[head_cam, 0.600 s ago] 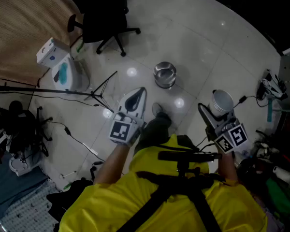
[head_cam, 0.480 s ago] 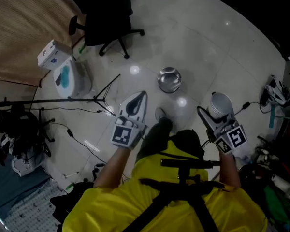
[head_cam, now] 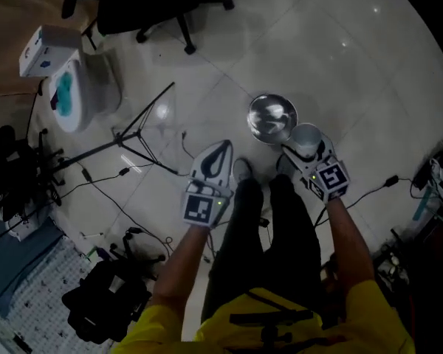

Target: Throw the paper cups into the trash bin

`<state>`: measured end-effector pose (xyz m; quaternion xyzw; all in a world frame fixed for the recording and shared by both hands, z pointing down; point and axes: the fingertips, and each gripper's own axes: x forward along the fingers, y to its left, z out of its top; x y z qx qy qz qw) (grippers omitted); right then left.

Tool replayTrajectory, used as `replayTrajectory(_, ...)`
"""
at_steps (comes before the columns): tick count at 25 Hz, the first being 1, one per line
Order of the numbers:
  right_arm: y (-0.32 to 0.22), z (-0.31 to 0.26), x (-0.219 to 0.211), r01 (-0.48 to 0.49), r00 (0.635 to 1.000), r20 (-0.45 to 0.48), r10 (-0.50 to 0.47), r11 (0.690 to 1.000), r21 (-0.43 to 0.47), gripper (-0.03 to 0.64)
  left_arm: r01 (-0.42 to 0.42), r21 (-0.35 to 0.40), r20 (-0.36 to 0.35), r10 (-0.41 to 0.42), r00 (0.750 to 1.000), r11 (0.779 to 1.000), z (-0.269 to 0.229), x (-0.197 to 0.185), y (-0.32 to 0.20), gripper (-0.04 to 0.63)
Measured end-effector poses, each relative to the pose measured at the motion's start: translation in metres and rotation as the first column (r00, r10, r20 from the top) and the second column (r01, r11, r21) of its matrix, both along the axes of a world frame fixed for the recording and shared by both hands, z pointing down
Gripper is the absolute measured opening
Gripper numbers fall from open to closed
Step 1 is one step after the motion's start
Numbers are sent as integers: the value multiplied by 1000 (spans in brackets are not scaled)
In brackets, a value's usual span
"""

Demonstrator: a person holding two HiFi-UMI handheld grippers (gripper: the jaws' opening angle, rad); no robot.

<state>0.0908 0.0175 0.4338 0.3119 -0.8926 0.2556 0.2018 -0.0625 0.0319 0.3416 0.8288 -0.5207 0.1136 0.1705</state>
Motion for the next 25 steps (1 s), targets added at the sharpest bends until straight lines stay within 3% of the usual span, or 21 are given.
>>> replayTrajectory(3, -13, 187, -22, 60, 987, -140, -84, 984, -167, 337, 28, -63, -13, -29, 999, 998, 98, 0, -4, 2)
replayTrajectory(5, -13, 291, -35, 91, 958, -238, -158, 959, -268, 337, 39, -114, -14, -41, 999, 993, 154, -2, -2, 2)
replayTrajectory(8, -17, 391, -43, 87, 901, -372, -223, 934, -347, 338, 57, -176, -25, -62, 998, 983, 219, -9, 0, 2)
replayTrajectory(14, -6, 443, -59, 107, 858, -420, -297, 901, -419, 347, 47, -223, -34, -56, 998, 974, 273, -14, 2, 2)
replayTrajectory(25, -7, 470, -60, 69, 868, -407, -284, 881, -468, 362, 55, -267, -53, -72, 996, 962, 302, -23, -15, 2)
